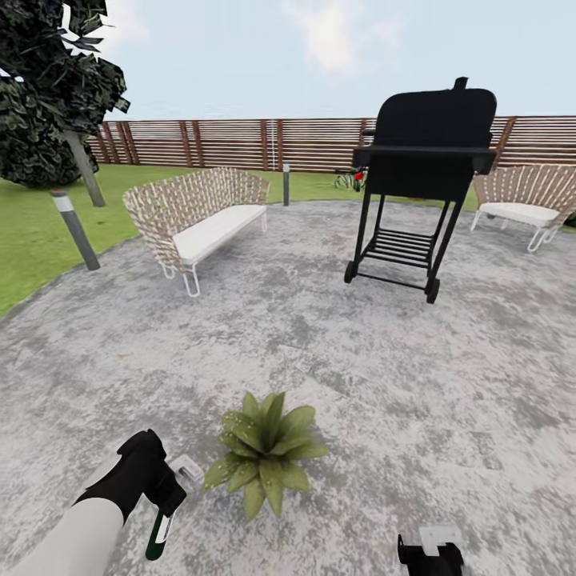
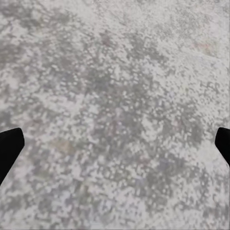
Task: Pick up the pesticide atomizer in the garden and spray insectifuge to fully cover both potted plants in the garden.
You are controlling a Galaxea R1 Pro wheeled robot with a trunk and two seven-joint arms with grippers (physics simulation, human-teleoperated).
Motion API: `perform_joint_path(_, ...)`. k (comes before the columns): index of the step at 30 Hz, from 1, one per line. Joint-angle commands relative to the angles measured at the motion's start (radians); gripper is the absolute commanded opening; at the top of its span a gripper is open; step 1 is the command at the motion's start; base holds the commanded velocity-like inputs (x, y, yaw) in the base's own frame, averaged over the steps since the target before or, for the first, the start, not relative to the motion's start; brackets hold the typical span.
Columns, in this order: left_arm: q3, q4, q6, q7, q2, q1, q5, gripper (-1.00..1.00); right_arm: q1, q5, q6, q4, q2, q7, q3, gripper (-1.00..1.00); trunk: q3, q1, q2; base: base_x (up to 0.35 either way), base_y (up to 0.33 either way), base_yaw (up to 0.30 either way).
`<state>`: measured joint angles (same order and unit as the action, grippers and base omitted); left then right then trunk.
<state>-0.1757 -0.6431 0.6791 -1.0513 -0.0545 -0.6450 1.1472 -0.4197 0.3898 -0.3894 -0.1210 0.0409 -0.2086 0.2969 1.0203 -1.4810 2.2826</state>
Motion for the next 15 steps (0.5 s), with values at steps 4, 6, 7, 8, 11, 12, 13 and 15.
perform_joint_path(4,-0.004,-0.001,0.007,-0.007,0.001,-0.001,0.006,-1.00,-0.001,0.011,-0.003,0.001,0.000,-0.003,0.007,1.00,0.001,0.000,0.000,0.209,-0.225,0.273)
perform_joint_path(6,-0.004,-0.001,0.007,-0.007,0.001,-0.001,0.006,-1.00,-0.001,0.011,-0.003,0.001,-0.001,-0.003,0.007,1.00,0.001,0.000,0.000,0.233,-0.204,0.146)
perform_joint_path(7,-0.004,-0.001,0.007,-0.007,0.001,-0.001,0.006,-1.00,-0.001,0.011,-0.003,0.001,-0.001,-0.003,0.007,1.00,0.001,0.000,0.000,0.239,-0.197,0.040)
perform_joint_path(8,-0.004,-0.001,0.007,-0.007,0.001,-0.001,0.006,-1.00,-0.001,0.011,-0.003,0.001,-0.001,-0.003,0.007,1.00,0.001,0.000,0.000,0.195,-0.126,0.021)
perform_joint_path(11,-0.004,-0.001,0.007,-0.007,-0.001,-0.001,0.003,-1.00,-0.001,0.011,-0.003,0.001,-0.001,-0.003,0.007,1.00,0.001,0.000,0.000,0.011,-0.006,0.001)
perform_joint_path(12,-0.004,-0.001,0.007,-0.007,-0.001,-0.001,-0.002,-1.00,-0.001,0.011,-0.003,0.001,-0.001,-0.003,0.007,1.00,0.001,0.000,0.000,0.002,-0.001,0.000)
perform_joint_path(13,-0.004,-0.001,0.007,-0.007,-0.001,-0.001,-0.003,-1.00,-0.001,0.011,-0.003,0.001,-0.001,-0.003,0.007,1.00,0.001,0.000,0.000,0.001,-0.001,0.000)
perform_joint_path(15,-0.003,-0.001,0.007,-0.007,0.000,-0.001,-0.004,-1.00,-0.001,0.011,-0.003,0.001,-0.001,-0.003,0.007,1.00,0.001,0.000,0.000,0.000,0.000,0.017)
